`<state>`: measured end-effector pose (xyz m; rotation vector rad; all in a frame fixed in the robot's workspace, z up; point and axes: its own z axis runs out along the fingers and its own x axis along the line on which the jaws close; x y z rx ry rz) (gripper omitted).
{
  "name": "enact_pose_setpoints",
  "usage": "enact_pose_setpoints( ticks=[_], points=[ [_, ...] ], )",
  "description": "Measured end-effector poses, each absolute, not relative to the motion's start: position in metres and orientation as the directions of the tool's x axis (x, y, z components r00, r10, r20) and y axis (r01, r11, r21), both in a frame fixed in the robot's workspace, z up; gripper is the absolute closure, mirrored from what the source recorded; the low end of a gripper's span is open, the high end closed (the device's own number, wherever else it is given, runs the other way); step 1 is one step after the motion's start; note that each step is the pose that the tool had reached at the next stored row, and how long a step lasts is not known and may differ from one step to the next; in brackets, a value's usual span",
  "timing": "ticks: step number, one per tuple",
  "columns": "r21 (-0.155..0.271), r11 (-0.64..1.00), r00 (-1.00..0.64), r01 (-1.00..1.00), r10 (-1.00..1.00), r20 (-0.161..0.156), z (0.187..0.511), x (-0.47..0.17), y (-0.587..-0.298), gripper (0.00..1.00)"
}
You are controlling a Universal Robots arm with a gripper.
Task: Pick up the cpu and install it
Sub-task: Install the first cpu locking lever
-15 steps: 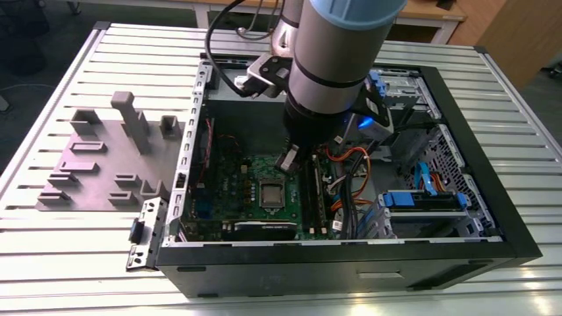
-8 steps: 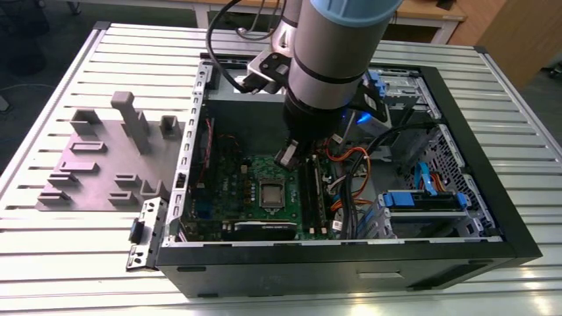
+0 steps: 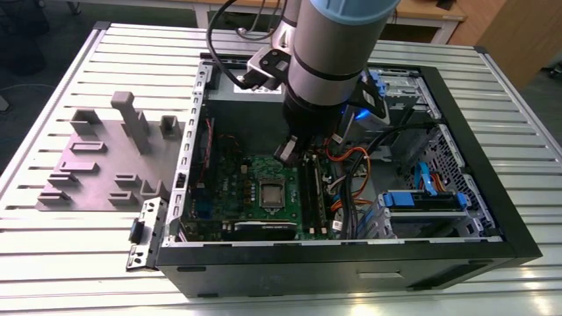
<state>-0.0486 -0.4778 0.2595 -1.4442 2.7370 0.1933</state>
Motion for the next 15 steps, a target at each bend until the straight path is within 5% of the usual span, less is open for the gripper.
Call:
enact_pose_setpoints(
  ticks=[15],
  points=[
    [0.129,0.524,-0.537,-0.842,-0.836,-0.111,0.2576,-0.0434,-0.4688,0.89]
  ],
)
